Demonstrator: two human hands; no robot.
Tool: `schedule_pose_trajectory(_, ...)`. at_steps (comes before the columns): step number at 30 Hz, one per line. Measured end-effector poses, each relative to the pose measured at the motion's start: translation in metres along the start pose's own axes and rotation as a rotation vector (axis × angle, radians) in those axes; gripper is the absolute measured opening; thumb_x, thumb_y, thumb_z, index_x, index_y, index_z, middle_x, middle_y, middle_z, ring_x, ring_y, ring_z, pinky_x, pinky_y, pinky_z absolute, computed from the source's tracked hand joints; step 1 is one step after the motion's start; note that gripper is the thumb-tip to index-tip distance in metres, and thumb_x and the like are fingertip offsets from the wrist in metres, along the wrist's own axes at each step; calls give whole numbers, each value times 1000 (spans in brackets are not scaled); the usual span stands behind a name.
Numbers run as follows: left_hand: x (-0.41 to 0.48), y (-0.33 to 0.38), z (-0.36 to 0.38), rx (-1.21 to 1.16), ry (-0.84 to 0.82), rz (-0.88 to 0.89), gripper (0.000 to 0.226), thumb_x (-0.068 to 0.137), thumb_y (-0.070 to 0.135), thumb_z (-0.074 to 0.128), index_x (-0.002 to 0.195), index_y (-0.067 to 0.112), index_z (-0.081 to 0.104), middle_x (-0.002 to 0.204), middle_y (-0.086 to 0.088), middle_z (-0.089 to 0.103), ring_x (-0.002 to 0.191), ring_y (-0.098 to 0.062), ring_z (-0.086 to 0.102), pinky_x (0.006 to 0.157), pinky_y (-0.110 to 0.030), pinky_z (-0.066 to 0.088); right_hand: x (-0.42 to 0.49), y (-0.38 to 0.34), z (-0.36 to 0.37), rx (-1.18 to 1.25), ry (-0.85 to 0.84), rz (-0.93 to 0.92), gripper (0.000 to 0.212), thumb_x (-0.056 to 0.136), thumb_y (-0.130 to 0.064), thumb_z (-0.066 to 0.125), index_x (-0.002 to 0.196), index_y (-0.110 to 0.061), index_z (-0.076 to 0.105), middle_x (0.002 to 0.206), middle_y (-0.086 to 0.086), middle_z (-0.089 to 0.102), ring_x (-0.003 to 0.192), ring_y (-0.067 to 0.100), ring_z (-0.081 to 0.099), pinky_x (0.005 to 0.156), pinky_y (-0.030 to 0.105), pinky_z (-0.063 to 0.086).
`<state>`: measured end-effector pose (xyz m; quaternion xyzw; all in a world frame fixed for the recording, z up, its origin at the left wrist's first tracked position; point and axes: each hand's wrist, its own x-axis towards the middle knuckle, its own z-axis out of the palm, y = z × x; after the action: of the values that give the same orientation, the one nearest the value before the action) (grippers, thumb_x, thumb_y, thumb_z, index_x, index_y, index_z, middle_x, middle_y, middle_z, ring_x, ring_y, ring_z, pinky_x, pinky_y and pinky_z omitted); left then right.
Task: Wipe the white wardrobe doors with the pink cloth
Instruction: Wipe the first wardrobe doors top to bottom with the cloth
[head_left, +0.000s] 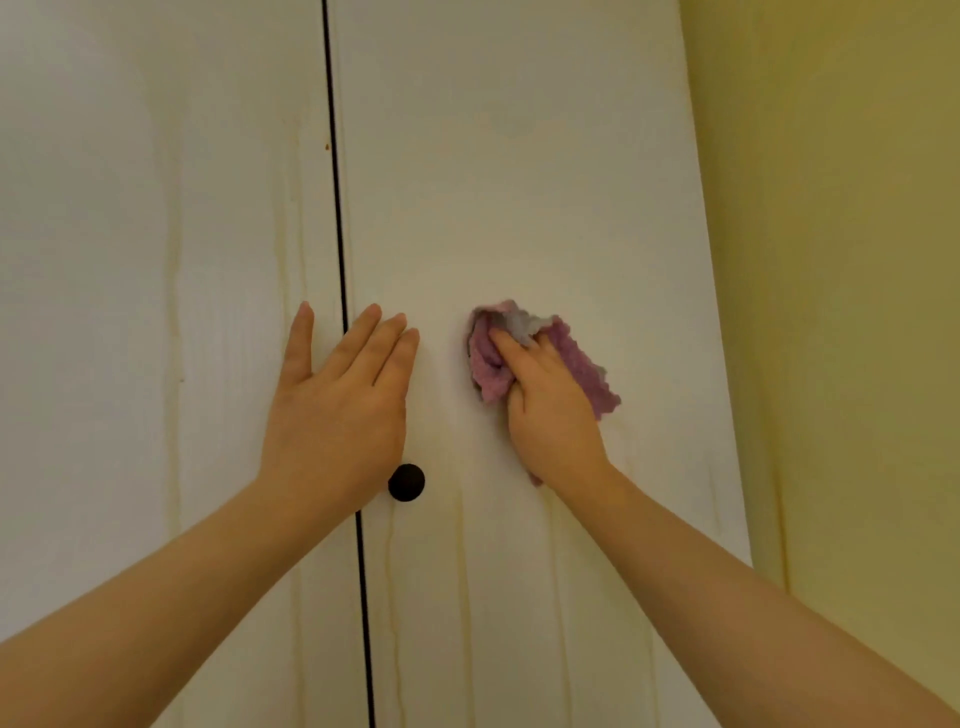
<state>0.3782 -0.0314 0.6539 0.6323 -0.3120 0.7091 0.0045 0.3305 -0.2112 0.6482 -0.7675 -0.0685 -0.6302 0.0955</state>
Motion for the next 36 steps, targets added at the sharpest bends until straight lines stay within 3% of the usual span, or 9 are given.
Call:
schedule_pose_trajectory(4, -17, -6, -5, -2, -41, -11, 48, 81, 5, 39, 125, -5, 56, 130, -20, 57, 123, -35, 52, 110, -53, 8, -6, -9, 20, -60, 15, -151, 47, 88, -8, 31, 128, -5, 54, 128, 18, 55, 120, 41, 45, 95, 54, 41)
schedule_pose_trajectory(7, -31, -13, -8, 15, -72, 0, 51, 81, 6, 34, 126, -5, 56, 132, -19, 55, 125, -34, 50, 110, -54, 10, -49, -7, 27, -87, -58, -346, 40, 91, -7, 39, 128, -9, 55, 134, 14, 53, 126, 37, 42, 97, 56, 39)
schedule_pose_trajectory(10, -33, -14, -10, 23, -101, 12, 53, 81, 6, 32, 127, -4, 56, 133, -18, 55, 125, -35, 50, 109, -55, 12, -31, -11, 19, -102, -41, -467, 37, 91, -8, 40, 121, -8, 61, 129, 14, 57, 122, 35, 45, 95, 54, 42)
schedule_pose_trajectory(15, -33, -11, -13, 7, -111, -6, 55, 81, 8, 29, 129, -4, 53, 134, -18, 54, 128, -35, 47, 110, -54, 9, -23, -21, 27, -93, -26, -376, 41, 90, -12, 39, 128, -13, 56, 134, 12, 53, 126, 38, 42, 102, 54, 34)
schedule_pose_trajectory(19, -43, -19, -19, -9, -124, 7, 53, 83, 7, 31, 129, -2, 54, 134, -16, 54, 129, -34, 45, 110, -54, 12, -68, -3, 25, -135, -22, -463, 42, 88, -6, 42, 127, -20, 46, 129, 8, 57, 127, 31, 36, 108, 44, 23)
schedule_pose_trajectory(21, -43, -22, -21, -12, -133, 15, 52, 83, 8, 30, 129, -2, 55, 133, -16, 55, 128, -35, 46, 110, -54, 11, -56, -3, 22, -183, 19, -491, 41, 87, -6, 46, 124, -21, 51, 125, 7, 60, 124, 31, 40, 107, 43, 26)
schedule_pose_trajectory(25, -42, -21, -24, -4, -150, 27, 52, 84, 9, 29, 127, -3, 56, 132, -17, 56, 128, -37, 46, 109, -56, 11, -72, -18, 38, -148, 92, -295, 36, 90, -9, 43, 120, -12, 62, 130, 11, 57, 125, 35, 45, 104, 51, 33)
schedule_pose_trajectory(31, -55, -24, -26, 4, -172, 40, 53, 84, 7, 27, 128, -1, 56, 135, -14, 54, 131, -35, 43, 111, -55, 6, -129, -22, 43, -141, 72, -263, 31, 99, -17, 31, 125, -20, 48, 125, 8, 60, 124, 30, 42, 101, 48, 35)
schedule_pose_trajectory(36, -51, -21, -24, -1, -161, 28, 53, 82, 7, 29, 126, -2, 57, 133, -15, 56, 130, -34, 45, 110, -56, 10, -112, -56, 47, -266, 192, -147, 36, 83, -20, 47, 116, -26, 60, 95, 10, 61, 95, 25, 48, 81, 46, 47)
